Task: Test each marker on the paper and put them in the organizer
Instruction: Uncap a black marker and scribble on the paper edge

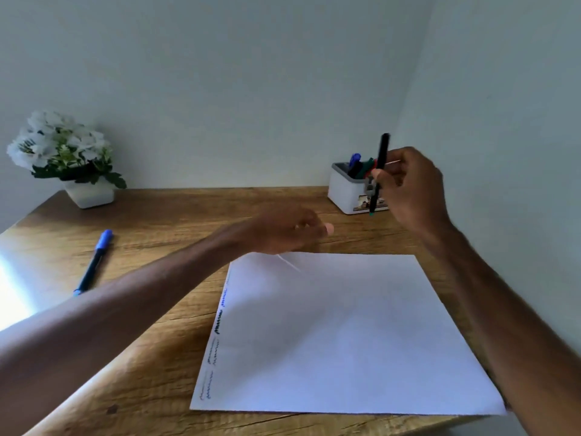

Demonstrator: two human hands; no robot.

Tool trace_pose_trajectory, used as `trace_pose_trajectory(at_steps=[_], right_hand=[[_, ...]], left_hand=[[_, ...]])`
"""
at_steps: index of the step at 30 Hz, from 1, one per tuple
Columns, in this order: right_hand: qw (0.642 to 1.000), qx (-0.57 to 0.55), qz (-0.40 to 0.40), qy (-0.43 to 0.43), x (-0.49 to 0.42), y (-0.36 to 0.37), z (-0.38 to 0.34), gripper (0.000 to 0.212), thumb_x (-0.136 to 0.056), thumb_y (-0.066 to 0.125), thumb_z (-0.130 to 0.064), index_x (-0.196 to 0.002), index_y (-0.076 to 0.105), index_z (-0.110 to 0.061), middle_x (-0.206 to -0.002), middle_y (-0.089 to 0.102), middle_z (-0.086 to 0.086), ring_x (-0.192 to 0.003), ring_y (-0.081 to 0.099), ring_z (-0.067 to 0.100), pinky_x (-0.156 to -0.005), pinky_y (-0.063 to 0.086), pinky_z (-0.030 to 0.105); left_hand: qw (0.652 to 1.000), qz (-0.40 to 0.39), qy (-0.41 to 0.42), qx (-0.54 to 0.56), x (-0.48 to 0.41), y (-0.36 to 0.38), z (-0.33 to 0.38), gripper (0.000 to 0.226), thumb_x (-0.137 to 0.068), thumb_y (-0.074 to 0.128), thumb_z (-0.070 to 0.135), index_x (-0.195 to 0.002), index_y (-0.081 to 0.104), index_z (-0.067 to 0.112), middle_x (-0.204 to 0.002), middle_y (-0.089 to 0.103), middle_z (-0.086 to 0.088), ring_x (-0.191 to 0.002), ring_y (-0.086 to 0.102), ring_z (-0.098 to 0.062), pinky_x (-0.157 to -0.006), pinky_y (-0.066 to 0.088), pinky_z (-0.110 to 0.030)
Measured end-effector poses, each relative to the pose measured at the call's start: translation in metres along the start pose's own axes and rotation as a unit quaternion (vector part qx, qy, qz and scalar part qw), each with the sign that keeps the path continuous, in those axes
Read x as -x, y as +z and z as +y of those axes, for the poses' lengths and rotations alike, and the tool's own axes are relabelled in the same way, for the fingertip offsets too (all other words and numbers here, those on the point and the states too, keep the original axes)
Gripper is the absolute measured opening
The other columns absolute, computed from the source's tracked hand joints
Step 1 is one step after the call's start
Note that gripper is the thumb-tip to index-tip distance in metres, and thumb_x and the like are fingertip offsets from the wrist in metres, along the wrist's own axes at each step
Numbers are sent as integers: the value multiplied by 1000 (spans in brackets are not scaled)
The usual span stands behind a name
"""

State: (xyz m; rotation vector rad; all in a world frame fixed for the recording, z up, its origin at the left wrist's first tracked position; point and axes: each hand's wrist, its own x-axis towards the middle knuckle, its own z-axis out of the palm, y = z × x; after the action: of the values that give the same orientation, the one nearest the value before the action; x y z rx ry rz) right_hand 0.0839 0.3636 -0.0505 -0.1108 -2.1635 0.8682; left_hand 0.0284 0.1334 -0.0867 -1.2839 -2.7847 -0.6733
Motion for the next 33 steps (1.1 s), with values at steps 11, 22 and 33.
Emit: trace_pose_trajectory(at_steps=[11,22,33], right_hand=[[985,4,161,-56,-72,-17,37,17,-92,71,-18,-106,71,-8,-95,75,-4,-81,70,5,-71,54,13],[989,86,115,-28,-77,18,75,19,-91,76,-12,-110,73,-8,-107,77,6,-102,71,20,-84,49,19],[990,114,86,18,-75,24,89,28,-92,77,-17,-118,72,-8,-118,74,9,-116,65,28,-97,53,36]], left_hand=[[999,-6,47,-24,-6,26,-20,60,-84,66,74,-130,64,34,-129,64,16,-114,58,-6,-97,50,-28],[999,-7,49,-22,-8,27,-25,67,-80,57,84,-130,62,39,-131,62,20,-116,57,-4,-101,51,-33],[998,-3,61,-24,-9,27,-26,65,-84,61,79,-132,62,37,-135,61,20,-119,53,-2,-101,45,-27]])
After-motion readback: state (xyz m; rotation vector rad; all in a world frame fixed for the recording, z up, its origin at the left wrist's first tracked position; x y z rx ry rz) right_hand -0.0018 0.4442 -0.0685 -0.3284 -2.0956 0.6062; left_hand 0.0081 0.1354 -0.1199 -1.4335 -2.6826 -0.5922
